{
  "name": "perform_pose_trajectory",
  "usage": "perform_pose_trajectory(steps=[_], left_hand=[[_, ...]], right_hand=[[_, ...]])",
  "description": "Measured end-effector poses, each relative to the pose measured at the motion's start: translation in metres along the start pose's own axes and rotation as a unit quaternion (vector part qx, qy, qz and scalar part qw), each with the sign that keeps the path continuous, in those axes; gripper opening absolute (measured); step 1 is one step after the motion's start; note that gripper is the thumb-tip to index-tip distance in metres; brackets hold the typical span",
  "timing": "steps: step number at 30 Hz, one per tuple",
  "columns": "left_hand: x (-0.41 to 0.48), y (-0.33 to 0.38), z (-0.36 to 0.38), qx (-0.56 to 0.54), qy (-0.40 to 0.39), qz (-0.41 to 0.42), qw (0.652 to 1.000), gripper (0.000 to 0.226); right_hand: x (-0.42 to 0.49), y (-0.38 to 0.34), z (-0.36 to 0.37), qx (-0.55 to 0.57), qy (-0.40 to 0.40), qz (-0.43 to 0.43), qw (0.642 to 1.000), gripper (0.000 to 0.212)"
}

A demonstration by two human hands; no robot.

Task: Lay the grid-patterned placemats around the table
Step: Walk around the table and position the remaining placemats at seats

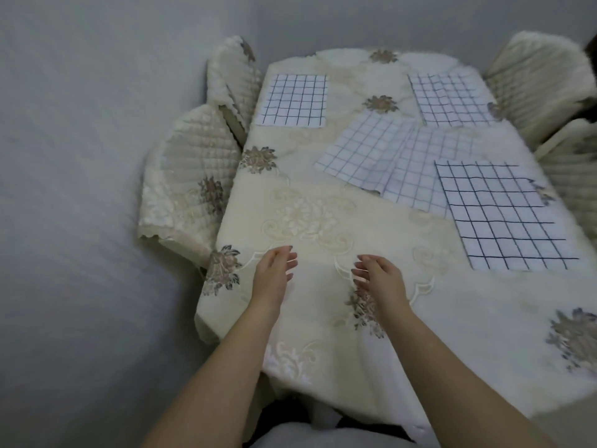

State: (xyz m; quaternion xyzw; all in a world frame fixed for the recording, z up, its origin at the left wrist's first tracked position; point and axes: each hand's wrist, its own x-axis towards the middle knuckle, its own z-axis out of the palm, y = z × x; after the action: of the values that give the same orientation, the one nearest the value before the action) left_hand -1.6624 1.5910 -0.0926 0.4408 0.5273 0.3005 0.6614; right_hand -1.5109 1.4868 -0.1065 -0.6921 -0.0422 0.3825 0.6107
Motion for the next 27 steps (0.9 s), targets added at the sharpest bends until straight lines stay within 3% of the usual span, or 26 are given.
perform_pose_trajectory(steps=[10, 14, 20, 23, 27], left_hand=[[0.043, 0.018, 0.04, 0.061, -0.096, 0.0, 0.994, 0.017], [0.056, 0.026, 0.075, 0.16, -0.132, 0.076, 0.975, 0.018], [0.096, 0.047, 0.128, 0.41, -0.189, 0.254, 0.856, 0.05], [0.128, 0.048, 0.155, 0.5, -0.21, 0.274, 0.794, 0.059], [0.165, 0.04, 0.188, 0.626, -0.24, 0.253, 0.697, 0.067]], right_hand=[[0.019, -0.014, -0.002, 0.004, 0.089, -0.01, 0.996, 0.017], [0.039, -0.033, -0.011, -0.086, 0.104, -0.051, 0.99, 0.015], [0.099, -0.061, -0.033, -0.294, 0.078, -0.122, 0.945, 0.041], [0.137, -0.065, -0.042, -0.401, 0.047, -0.123, 0.907, 0.056], [0.179, -0.065, -0.048, -0.545, 0.018, -0.118, 0.83, 0.066]])
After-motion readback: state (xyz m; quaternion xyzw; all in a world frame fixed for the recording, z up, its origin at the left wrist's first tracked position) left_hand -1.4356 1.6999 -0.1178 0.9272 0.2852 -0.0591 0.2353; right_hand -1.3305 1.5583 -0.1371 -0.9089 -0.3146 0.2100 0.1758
